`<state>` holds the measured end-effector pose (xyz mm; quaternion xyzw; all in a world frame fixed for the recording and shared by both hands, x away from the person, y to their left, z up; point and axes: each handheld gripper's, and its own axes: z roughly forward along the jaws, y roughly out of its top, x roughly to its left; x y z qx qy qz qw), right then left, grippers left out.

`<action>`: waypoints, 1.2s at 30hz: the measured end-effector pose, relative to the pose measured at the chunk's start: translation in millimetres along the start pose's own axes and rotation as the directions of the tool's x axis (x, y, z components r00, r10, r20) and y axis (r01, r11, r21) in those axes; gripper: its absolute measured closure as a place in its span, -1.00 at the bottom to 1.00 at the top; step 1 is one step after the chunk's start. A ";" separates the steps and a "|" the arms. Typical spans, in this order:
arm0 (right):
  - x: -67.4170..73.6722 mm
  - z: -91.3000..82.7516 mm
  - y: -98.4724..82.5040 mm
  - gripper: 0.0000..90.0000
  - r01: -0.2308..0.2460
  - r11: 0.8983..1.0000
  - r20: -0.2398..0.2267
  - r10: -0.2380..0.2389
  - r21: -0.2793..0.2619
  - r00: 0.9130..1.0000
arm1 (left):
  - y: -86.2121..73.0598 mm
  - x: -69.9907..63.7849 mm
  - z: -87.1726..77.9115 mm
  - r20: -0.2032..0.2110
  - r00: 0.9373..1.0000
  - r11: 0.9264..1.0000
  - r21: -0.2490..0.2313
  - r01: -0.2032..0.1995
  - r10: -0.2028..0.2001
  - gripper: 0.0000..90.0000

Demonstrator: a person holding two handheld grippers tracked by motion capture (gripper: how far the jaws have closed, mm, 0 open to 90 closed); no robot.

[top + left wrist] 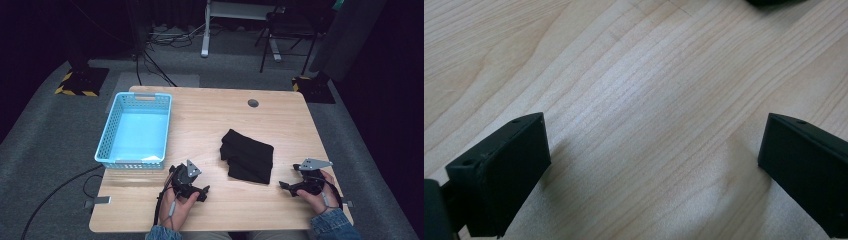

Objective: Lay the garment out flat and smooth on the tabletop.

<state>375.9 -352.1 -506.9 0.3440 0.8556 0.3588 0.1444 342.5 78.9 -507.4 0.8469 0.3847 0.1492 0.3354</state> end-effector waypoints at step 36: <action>8.4 -4.0 7.3 -0.52 -0.009 1.000 -0.018 0.009 0.019 1.000 | -1.6 5.0 -2.0 -0.047 0.998 0.999 0.001 0.050 -0.050 -0.99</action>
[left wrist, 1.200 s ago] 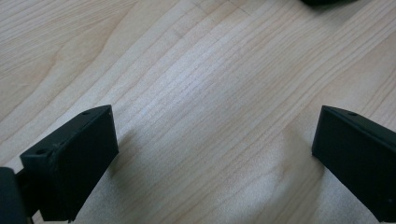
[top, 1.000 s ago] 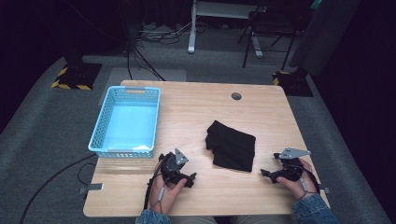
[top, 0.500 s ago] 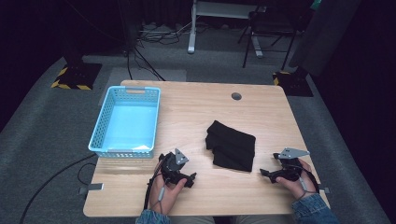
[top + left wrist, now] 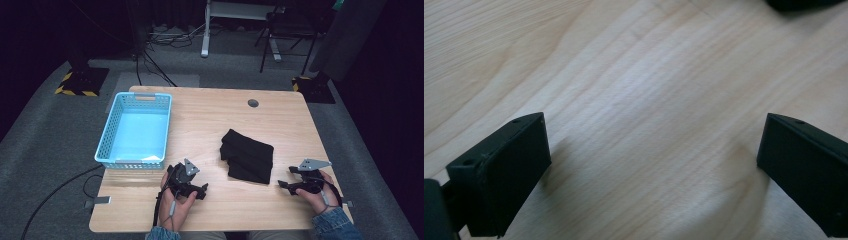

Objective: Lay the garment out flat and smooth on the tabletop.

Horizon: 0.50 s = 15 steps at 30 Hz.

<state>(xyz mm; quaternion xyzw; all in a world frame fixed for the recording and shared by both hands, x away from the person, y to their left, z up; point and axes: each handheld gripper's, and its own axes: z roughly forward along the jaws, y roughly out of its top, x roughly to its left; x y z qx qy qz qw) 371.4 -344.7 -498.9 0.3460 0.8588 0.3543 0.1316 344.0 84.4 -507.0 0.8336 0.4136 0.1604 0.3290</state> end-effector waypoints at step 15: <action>17.8 -14.3 52.9 -0.48 0.072 0.994 -0.047 -0.076 -0.077 0.996 | 0.3 2.8 0.7 -0.027 0.999 0.999 -0.004 0.032 -0.032 -0.99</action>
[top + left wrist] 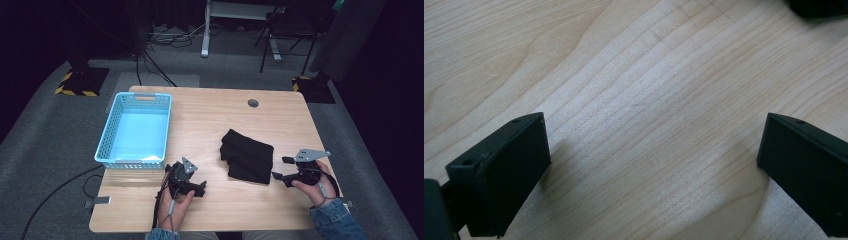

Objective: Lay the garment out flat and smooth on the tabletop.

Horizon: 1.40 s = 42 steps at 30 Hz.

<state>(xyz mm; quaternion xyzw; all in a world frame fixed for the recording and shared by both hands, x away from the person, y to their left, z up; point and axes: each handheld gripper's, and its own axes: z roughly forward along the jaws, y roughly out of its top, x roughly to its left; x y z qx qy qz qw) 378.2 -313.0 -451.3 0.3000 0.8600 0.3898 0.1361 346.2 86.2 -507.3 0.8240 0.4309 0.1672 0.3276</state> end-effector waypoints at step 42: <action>24.0 35.9 97.2 -0.41 0.041 0.997 -0.029 -0.043 -0.067 0.999 | -1.3 -5.0 -1.4 0.015 1.000 1.000 0.003 -0.014 0.014 -0.99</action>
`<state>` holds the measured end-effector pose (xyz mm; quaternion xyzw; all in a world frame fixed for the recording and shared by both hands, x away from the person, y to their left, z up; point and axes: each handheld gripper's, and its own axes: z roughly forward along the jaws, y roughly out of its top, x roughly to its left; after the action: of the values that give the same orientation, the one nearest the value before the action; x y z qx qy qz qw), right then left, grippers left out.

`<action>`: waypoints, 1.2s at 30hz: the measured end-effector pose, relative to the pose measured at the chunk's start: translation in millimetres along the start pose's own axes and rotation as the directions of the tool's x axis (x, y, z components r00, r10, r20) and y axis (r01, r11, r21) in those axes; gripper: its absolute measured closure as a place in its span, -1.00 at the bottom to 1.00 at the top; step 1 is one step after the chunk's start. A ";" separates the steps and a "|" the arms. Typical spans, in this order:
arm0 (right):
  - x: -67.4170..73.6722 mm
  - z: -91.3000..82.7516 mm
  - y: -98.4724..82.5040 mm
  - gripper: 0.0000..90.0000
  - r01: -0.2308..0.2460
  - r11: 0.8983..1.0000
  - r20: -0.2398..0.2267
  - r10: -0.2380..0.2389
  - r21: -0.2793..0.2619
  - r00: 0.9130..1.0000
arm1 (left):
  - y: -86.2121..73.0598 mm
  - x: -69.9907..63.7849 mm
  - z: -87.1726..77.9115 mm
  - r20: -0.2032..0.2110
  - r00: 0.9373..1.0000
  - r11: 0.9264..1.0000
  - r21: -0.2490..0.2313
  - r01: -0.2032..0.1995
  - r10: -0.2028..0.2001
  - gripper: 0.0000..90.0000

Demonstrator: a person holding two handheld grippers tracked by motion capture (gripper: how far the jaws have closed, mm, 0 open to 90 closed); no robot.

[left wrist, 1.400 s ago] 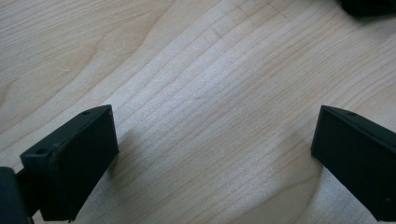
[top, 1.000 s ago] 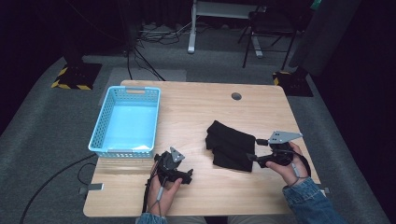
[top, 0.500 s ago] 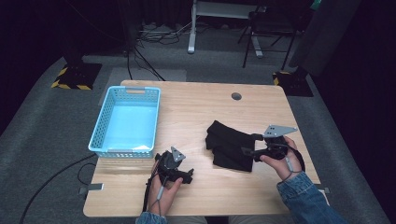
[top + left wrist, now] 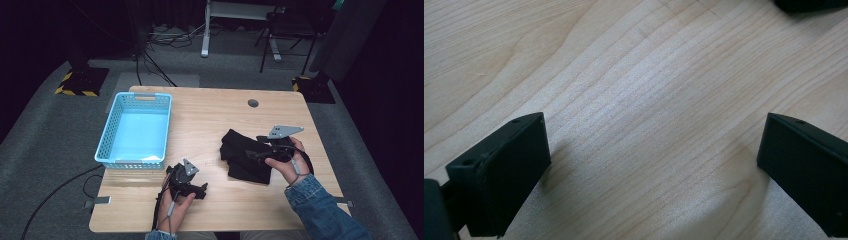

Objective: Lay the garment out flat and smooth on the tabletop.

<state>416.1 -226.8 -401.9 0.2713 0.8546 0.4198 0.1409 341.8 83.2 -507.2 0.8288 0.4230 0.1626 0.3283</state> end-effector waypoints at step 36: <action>18.9 87.1 14.9 -0.31 0.011 0.998 0.004 -0.011 0.058 1.000 | 1.9 0.9 1.6 0.004 1.000 1.000 0.002 -0.005 0.005 -0.99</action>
<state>446.7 -152.5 -443.2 0.2715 0.8676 0.3935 0.1372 344.3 82.5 -507.0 0.8305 0.4204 0.1614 0.3279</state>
